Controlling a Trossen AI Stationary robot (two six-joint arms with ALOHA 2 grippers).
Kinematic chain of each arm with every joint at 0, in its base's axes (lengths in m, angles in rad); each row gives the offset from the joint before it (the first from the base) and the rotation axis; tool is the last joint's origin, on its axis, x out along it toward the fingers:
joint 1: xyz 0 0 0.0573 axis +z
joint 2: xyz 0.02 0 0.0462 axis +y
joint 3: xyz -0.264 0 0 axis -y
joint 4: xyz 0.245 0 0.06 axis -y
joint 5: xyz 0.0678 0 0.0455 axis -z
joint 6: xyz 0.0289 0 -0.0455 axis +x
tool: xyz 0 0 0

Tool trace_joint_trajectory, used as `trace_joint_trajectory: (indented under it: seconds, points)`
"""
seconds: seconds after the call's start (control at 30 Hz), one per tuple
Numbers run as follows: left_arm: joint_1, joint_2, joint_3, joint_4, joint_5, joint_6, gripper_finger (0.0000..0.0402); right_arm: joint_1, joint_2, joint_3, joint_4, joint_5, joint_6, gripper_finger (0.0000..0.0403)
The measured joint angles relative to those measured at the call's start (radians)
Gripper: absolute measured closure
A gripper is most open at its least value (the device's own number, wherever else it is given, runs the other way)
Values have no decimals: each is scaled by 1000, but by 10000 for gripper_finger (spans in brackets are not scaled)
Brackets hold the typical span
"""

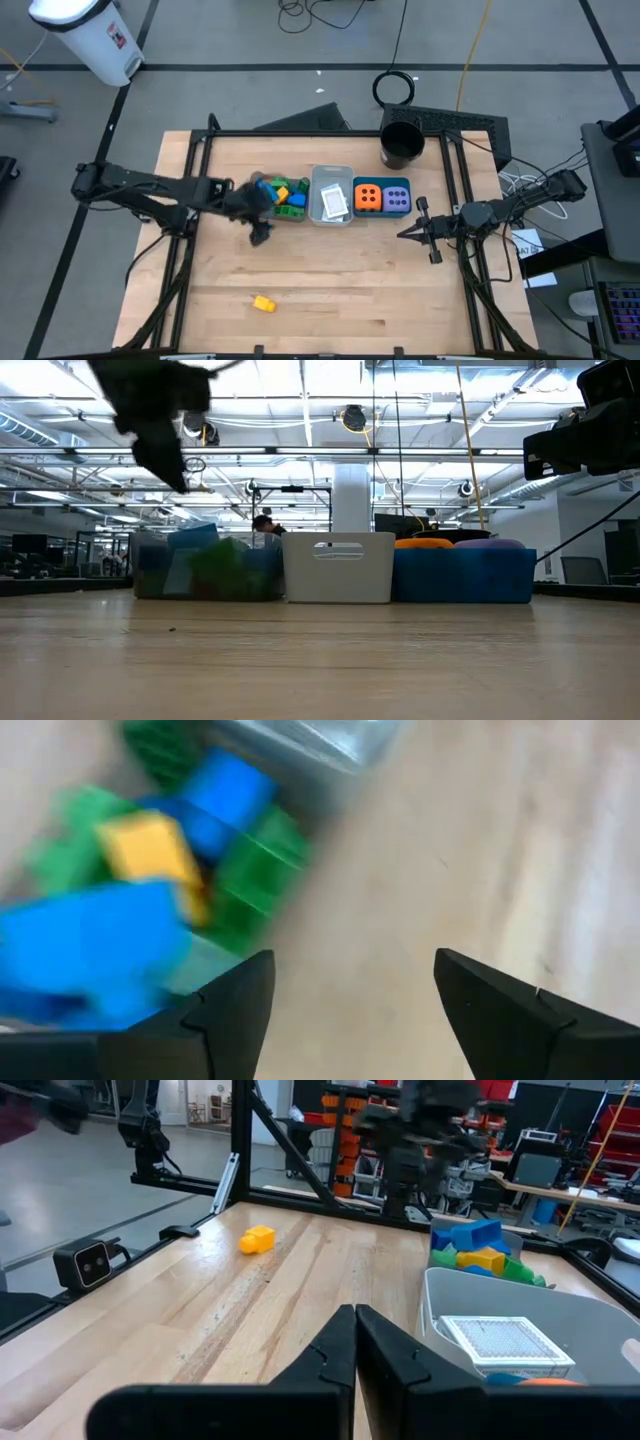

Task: Pick & Place Toys
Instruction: Put the yellow game piece into the black bin

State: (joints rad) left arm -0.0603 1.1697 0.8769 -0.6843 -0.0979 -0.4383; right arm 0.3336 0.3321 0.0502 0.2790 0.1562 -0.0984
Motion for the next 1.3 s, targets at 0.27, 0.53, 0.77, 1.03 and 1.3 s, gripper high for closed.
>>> trace_joint_trajectory:
  seconds: [0.27,0.53,0.77,1.03,1.3]
  points:
    - [-382,51,-2,266,-7,-34,119,0,0,0,0,0,0,399]
    - [-654,223,-2,368,-59,23,119,0,0,0,0,0,0,399]
    - [-694,376,-2,370,-87,-83,119,0,0,0,0,0,0,399]
    - [-694,473,-2,368,-52,-122,119,0,0,0,0,3,0,398]
    - [-695,535,-2,336,-43,-170,119,0,0,0,0,3,0,399]
